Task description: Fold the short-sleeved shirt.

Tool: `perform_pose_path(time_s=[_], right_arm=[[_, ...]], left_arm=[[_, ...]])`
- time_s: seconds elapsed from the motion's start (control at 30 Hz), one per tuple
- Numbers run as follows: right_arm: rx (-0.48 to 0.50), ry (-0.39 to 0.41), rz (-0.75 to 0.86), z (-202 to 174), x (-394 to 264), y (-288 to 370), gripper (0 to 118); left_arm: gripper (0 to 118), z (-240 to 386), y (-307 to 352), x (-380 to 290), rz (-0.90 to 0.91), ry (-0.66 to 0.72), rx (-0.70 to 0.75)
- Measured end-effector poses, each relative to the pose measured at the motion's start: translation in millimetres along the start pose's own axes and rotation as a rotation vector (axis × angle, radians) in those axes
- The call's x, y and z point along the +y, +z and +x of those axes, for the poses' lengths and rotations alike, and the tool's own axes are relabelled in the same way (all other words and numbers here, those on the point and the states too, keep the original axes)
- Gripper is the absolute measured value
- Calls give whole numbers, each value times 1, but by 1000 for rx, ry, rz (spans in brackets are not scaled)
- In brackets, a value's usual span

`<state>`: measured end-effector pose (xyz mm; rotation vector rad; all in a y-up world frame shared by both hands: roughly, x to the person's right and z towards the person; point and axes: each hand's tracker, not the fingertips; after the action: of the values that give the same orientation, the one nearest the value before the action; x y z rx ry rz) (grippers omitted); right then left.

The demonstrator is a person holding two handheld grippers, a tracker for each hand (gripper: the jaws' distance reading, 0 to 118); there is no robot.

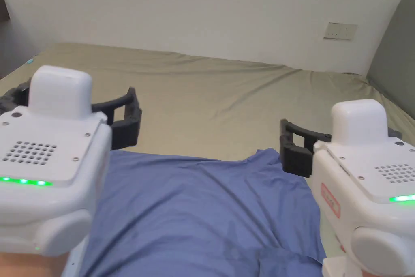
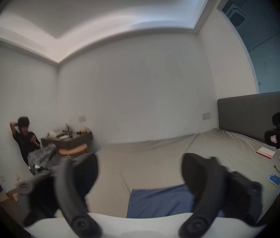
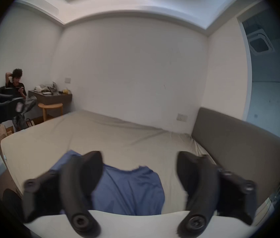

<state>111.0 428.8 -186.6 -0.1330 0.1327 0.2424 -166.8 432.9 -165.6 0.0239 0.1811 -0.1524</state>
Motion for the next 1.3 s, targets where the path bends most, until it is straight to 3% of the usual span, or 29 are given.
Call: perform_pose_path(time_s=[0.07, 0.1, 0.2, 0.6, 0.77, 0.87, 0.97, 1.0, 1.07, 1.1, 1.23, 1.3], right_arm=[[-37, 51, 43, -15, 5, 5, 25], [-60, 82, 55, -22, 7, 4, 7], [-30, 71, 59, -28, 10, 8, 2], [-51, 32, 28, -20, 5, -2, 2], [-36, 34, -21, -17, -10, -7, 2], [-29, 40, -65, -13, -22, -9, 2], [-27, 45, -115, -9, -39, -9, 2], [-29, 48, -141, -7, -45, -9, 2], [-31, 43, -176, -4, -57, -9, 2], [-29, 35, -206, -2, -63, -11, 2], [-33, 8, -277, 3, -83, -17, 2], [-33, -1, -300, 4, -87, -19, 2]], left_arm=[[39, 16, 5, 4, 16, -27, 1], [16, 21, 7, 4, 14, -32, -14], [0, 29, 9, 3, 4, -23, -42], [0, 22, 4, 2, -27, -41, -60], [0, 10, -9, -28, -152, -52, -112], [0, -4, -17, -79, -293, -83, -110], [43, -28, -23, -147, -531, -48, -105], [68, -39, -21, -173, -600, -21, -90], [104, -56, -18, -218, -742, 0, -43], [114, -63, -15, -240, -814, 18, -27], [113, -79, 1, -302, -975, 68, 65], [107, -79, 5, -314, -1003, 57, 72]])
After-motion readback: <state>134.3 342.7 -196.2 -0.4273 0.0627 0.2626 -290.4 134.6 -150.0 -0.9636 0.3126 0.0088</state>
